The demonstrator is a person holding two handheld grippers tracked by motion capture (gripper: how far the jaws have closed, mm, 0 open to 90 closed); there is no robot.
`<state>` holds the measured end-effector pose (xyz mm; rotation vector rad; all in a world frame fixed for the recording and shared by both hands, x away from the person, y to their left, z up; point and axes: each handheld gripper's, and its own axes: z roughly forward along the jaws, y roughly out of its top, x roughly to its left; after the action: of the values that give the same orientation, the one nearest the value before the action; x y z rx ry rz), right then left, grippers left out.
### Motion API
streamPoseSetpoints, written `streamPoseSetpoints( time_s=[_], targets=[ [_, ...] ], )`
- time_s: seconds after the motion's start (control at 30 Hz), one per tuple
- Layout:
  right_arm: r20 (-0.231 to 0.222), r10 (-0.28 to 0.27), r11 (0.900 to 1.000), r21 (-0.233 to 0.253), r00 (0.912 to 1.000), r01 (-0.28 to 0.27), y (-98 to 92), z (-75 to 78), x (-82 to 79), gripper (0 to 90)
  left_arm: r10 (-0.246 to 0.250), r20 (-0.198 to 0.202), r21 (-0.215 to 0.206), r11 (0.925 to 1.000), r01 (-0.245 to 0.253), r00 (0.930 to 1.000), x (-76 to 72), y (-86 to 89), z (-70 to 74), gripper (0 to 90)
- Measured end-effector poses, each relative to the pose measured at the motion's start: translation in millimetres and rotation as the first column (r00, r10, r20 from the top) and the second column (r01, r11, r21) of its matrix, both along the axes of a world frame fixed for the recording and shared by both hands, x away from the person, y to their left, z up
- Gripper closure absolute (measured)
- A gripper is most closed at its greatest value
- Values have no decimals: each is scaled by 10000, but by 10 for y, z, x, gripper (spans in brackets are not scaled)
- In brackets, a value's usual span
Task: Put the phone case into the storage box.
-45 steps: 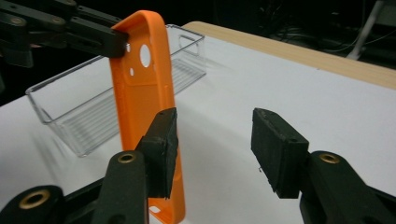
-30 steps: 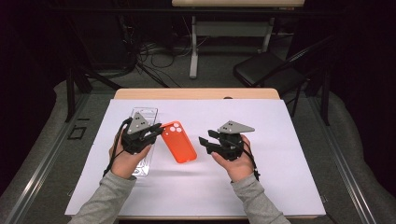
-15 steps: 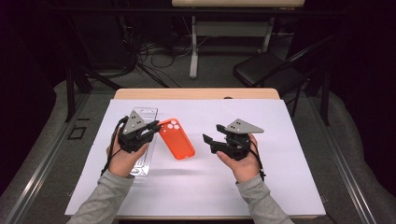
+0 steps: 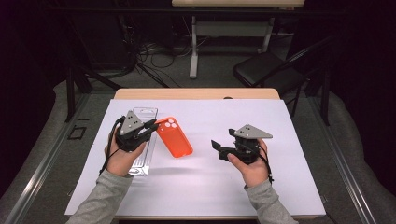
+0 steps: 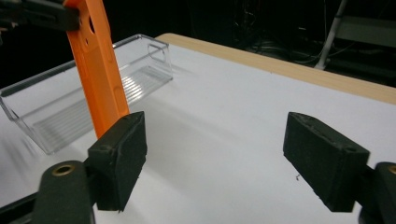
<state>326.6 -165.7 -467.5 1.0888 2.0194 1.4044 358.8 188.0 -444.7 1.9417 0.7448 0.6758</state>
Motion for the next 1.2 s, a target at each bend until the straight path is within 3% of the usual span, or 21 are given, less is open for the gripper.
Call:
streamPoseSetpoints(
  time_s=[0.17,0.43,0.57,0.83,1.2],
  targets=[
    [-125,-168,9996,217,9998,170,-110,-76,-33,183,-70,44,-73,9999,70,10000,7,13,-9,807],
    [-147,-603,9982,44,9981,603,-289,-209,-89,177,-310,-22,-176,9994,309,9995,41,8,-32,807],
    [-226,-785,9969,-2,9967,786,-351,-260,-100,178,-446,37,-34,9990,446,9990,65,-57,-27,807],
    [-265,-1166,9932,14,9928,1167,-483,-356,-124,190,-513,221,-106,9986,515,9984,203,-18,-20,807],
    [-318,-1200,9928,-88,9923,1197,-496,-390,-117,190,-558,229,256,9981,553,9982,301,53,185,807]
  ],
)
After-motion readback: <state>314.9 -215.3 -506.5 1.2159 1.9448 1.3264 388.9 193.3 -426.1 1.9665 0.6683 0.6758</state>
